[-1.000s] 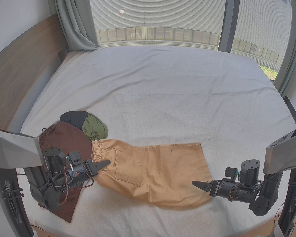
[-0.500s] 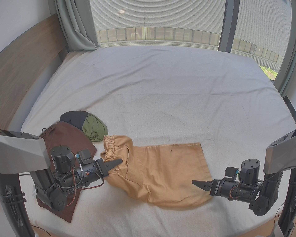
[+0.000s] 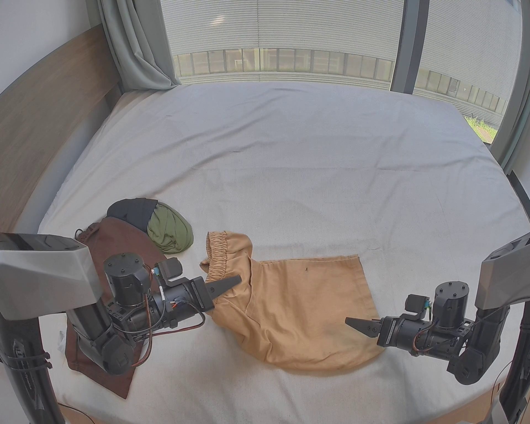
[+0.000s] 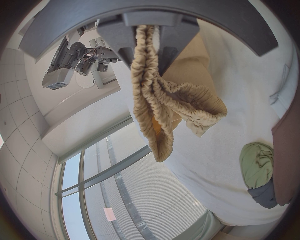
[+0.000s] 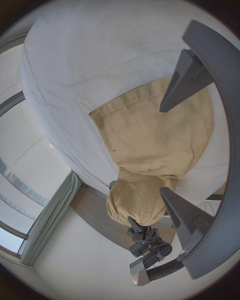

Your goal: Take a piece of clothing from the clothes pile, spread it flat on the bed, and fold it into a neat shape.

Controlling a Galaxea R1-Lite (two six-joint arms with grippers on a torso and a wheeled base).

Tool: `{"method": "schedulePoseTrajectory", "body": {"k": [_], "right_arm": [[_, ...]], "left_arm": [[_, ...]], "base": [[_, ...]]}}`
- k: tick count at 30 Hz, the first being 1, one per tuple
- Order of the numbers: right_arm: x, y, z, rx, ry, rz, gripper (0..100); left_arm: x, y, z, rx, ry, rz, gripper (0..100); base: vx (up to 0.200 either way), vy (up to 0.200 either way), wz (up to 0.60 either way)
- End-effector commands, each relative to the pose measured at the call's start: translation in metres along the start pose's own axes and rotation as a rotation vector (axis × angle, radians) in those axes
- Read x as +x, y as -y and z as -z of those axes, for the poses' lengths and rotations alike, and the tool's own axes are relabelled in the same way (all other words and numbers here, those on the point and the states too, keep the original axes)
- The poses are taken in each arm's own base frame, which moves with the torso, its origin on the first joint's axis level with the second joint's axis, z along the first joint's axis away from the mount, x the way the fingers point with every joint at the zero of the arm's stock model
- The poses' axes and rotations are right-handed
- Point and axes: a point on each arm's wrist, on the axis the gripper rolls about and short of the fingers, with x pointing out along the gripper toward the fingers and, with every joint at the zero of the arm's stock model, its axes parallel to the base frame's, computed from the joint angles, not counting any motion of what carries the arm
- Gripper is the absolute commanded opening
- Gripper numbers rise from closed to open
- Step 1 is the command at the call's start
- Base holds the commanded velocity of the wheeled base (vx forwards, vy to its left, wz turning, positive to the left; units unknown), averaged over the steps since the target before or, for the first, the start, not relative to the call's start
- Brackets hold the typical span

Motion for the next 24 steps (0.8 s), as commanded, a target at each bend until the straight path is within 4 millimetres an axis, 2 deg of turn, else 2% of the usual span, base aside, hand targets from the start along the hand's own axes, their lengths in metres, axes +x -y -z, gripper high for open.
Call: {"method": "schedulePoseTrajectory", "body": {"k": [1, 17, 24], "right_arm": [[-0.002, -0.001, -0.004, -0.001, 0.019, -0.005, 100], [-0.005, -0.002, -0.016, -0.005, 0.072, -0.011, 100], [-0.006, 0.0, -0.02, -0.004, 0.092, -0.008, 100]], "left_arm": [[0.007, 0.004, 0.001, 0.009, -0.005, 0.022, 0], [0.032, 0.022, 0.005, 0.001, -0.017, 0.108, 0], [0.046, 0.031, 0.01, -0.053, -0.035, 0.151, 0]], "base": [[0.0, 0.0, 0.0], [0.0, 0.0, 0.0], [0.0, 0.0, 0.0]]}}
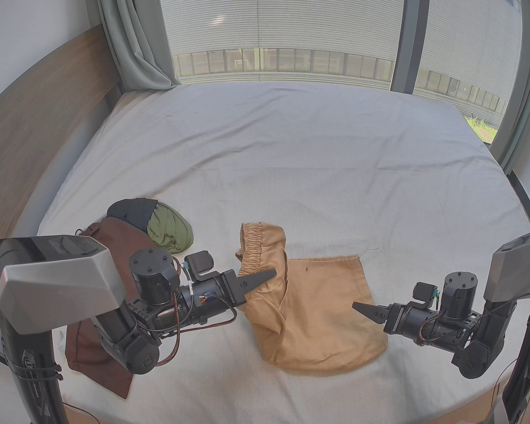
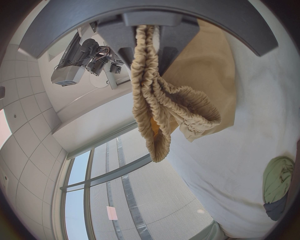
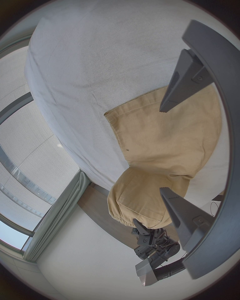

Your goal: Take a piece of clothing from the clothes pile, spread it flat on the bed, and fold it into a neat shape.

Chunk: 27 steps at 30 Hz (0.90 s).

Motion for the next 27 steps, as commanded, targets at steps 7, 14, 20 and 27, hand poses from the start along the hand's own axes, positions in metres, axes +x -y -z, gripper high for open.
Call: {"method": "schedulePoseTrajectory", "body": {"k": [7, 14, 20, 27], "right_arm": [[0.001, 0.002, -0.008, 0.001, 0.036, 0.002, 100], [0.0, 0.004, -0.016, 0.005, 0.069, 0.004, 100], [0.001, 0.006, -0.021, 0.007, 0.092, 0.006, 100], [0.001, 0.006, -0.023, 0.006, 0.102, 0.005, 100]], "left_arm": [[0.024, 0.003, 0.012, -0.032, -0.032, 0.041, 0], [0.038, 0.005, 0.02, -0.1, -0.048, 0.073, 0], [0.049, 0.005, 0.032, -0.136, -0.079, 0.081, 0], [0.063, -0.007, 0.048, -0.142, -0.079, 0.061, 0]], "base": [[0.0, 0.0, 0.0], [0.0, 0.0, 0.0], [0.0, 0.0, 0.0], [0.0, 0.0, 0.0]]}}
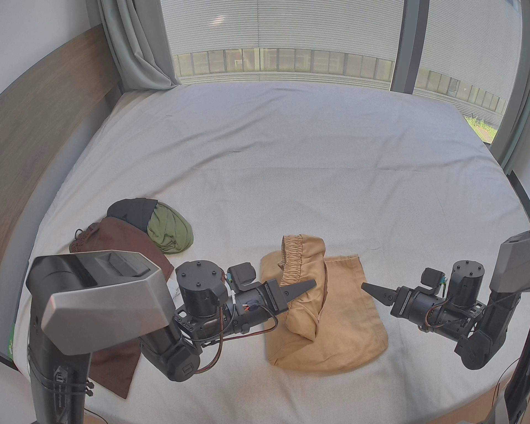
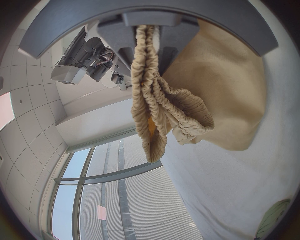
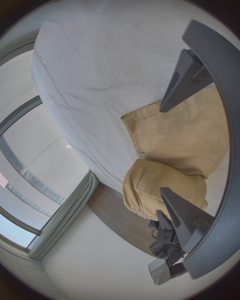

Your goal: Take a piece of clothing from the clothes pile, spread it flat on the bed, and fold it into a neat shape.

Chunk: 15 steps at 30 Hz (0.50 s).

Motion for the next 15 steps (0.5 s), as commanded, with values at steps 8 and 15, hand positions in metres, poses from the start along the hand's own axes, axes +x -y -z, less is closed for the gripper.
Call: {"method": "schedulePoseTrajectory", "body": {"k": [8, 15], "right_arm": [[0.0, 0.002, -0.004, 0.004, 0.014, 0.006, 100], [0.0, 0.002, -0.004, 0.004, 0.016, 0.005, 100]], "left_arm": [[0.018, -0.017, 0.02, -0.011, -0.029, -0.009, 0], [0.025, -0.022, 0.024, -0.01, -0.024, -0.012, 0]], "base": [[0.0, 0.0, 0.0], [0.0, 0.0, 0.0]]}}
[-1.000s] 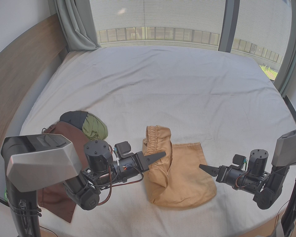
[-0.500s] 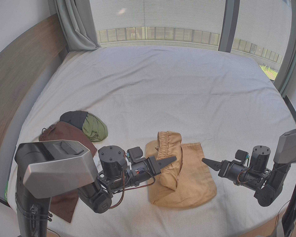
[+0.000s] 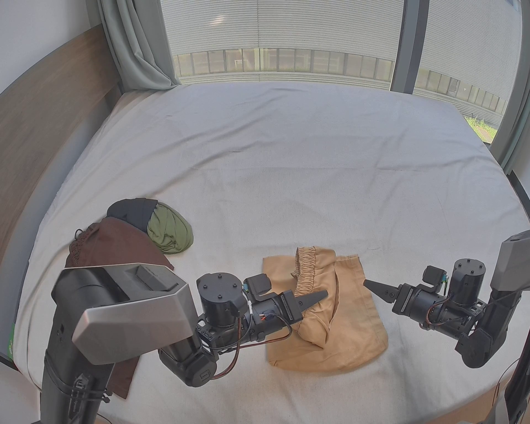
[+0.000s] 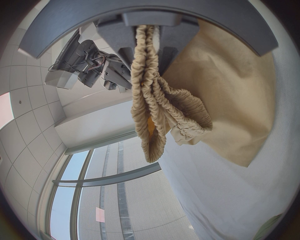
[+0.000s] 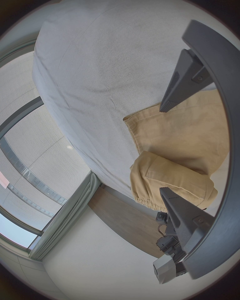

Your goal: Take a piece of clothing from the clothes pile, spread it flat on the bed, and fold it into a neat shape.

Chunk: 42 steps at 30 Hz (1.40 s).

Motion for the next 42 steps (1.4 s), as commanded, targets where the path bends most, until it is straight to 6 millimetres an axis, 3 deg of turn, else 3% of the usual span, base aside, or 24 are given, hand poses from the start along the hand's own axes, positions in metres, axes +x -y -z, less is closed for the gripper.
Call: {"method": "schedulePoseTrajectory", "body": {"k": [1, 21, 22, 42], "right_arm": [[0.0, 0.0, 0.0, -0.001, 0.001, -0.001, 100], [0.0, 0.0, 0.0, 0.0, 0.002, 0.0, 100], [0.0, 0.0, 0.0, 0.0, 0.002, 0.0, 100], [0.0, 0.001, 0.002, 0.001, -0.007, 0.002, 100]], "left_arm": [[0.005, -0.007, 0.003, -0.001, 0.003, -0.005, 0], [0.02, -0.005, 0.003, 0.016, 0.055, 0.005, 0], [0.02, -0.005, 0.003, 0.016, 0.055, 0.005, 100], [0.012, -0.01, 0.01, 0.077, 0.032, -0.029, 100]], "base": [[0.0, 0.0, 0.0], [0.0, 0.0, 0.0], [0.0, 0.0, 0.0], [0.0, 0.0, 0.0]]}}
